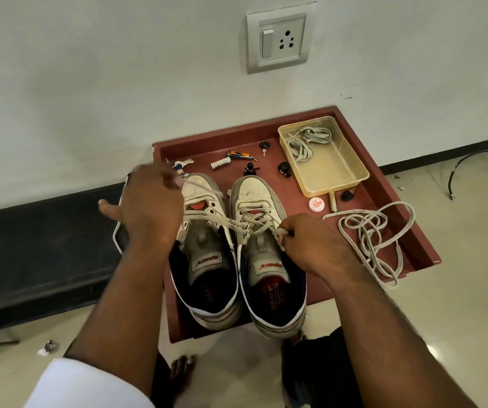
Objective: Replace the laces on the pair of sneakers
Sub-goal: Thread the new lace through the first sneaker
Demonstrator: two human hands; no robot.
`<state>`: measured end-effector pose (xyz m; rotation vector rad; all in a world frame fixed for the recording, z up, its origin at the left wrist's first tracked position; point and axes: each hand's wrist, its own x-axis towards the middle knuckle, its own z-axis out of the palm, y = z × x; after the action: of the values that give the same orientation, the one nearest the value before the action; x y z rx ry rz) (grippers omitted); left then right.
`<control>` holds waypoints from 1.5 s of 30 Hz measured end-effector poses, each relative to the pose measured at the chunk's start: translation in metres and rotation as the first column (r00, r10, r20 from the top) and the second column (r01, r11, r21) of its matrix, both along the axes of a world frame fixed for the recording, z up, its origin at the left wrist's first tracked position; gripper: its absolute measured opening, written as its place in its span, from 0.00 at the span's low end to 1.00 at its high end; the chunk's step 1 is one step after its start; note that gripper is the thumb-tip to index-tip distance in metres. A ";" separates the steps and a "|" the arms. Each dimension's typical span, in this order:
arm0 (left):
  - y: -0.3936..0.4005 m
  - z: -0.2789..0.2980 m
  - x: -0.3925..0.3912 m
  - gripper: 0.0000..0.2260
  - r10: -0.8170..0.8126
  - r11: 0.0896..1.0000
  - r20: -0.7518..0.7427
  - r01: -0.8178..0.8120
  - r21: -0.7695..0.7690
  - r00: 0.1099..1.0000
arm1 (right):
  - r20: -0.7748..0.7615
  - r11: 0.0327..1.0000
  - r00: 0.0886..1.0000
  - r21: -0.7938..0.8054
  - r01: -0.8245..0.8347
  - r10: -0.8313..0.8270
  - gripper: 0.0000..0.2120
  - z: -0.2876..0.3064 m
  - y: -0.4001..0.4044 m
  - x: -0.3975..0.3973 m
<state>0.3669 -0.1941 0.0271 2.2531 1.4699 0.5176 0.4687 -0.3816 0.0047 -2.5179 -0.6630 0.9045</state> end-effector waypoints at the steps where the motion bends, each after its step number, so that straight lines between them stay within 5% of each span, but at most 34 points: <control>1: 0.006 0.003 -0.004 0.16 0.089 0.996 0.122 -0.090 0.000 0.988 | -0.003 1.000 1.000 0.005 0.009 -0.009 0.11 0.000 0.000 -0.001; 4: 0.009 0.010 -0.005 0.36 0.151 0.987 0.236 -0.158 0.010 0.960 | -0.037 0.989 0.995 0.117 0.092 -0.089 0.16 0.001 0.002 -0.003; 6: -0.005 0.009 0.003 0.30 -0.158 0.987 0.008 0.157 0.027 0.987 | -0.061 0.955 0.986 0.247 0.165 -0.155 0.18 0.003 0.006 -0.004; 9: -0.035 0.002 0.016 0.12 -0.500 0.863 -0.261 0.450 -0.229 0.826 | -0.033 0.935 0.989 0.324 0.146 -0.143 0.13 0.002 0.013 -0.006; 17: -0.043 -0.011 0.023 0.19 -0.583 0.812 -0.535 0.465 -0.352 0.612 | 0.195 0.987 0.968 -0.033 -0.157 0.161 0.13 -0.005 0.024 -0.013; 22: -0.037 -0.013 0.019 0.11 -0.569 0.821 -0.516 0.398 -0.410 0.641 | -0.009 0.975 0.995 0.196 0.104 -0.104 0.11 -0.015 0.020 -0.010; 25: -0.036 -0.012 0.016 0.10 -0.581 0.813 -0.519 0.412 -0.411 0.628 | -0.343 0.802 0.868 0.362 0.475 -0.359 0.12 -0.014 0.019 -0.008; 26: -0.037 -0.012 0.016 0.10 -0.586 0.810 -0.523 0.435 -0.392 0.619 | -0.353 0.786 0.863 0.382 0.486 -0.362 0.11 -0.012 0.019 -0.009; 28: -0.038 -0.013 0.015 0.13 -0.595 0.802 -0.536 0.488 -0.344 0.599 | -0.051 0.900 0.973 0.373 0.226 -0.223 0.05 -0.011 0.019 -0.009; 30: -0.040 -0.014 0.014 0.15 -0.594 0.798 -0.545 0.517 -0.308 0.592 | 0.208 0.982 0.977 0.168 -0.085 0.049 0.12 -0.012 0.019 -0.009; 33: -0.046 -0.016 0.009 0.16 -0.555 0.827 -0.546 0.485 -0.284 0.627 | 0.265 0.973 0.937 -0.025 -0.231 0.229 0.13 -0.011 0.025 -0.015; 37: -0.054 -0.021 -0.001 0.13 -0.498 0.867 -0.472 0.397 -0.302 0.728 | 0.282 0.979 0.942 0.031 -0.200 0.183 0.08 -0.017 0.028 -0.015; 42: -0.045 -0.023 0.001 0.10 -0.517 0.853 -0.441 0.398 -0.337 0.734 | 0.000 0.896 0.959 0.355 0.265 -0.284 0.05 -0.003 0.001 0.010; 45: -0.047 -0.020 0.005 0.13 -0.536 0.842 -0.437 0.416 -0.344 0.723 | 0.104 0.893 0.926 0.322 0.315 -0.364 0.01 0.008 -0.010 0.018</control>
<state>0.3718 -0.2409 0.0069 2.5584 0.9904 -0.4407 0.4870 -0.3919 0.0127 -2.3409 -0.3517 0.4391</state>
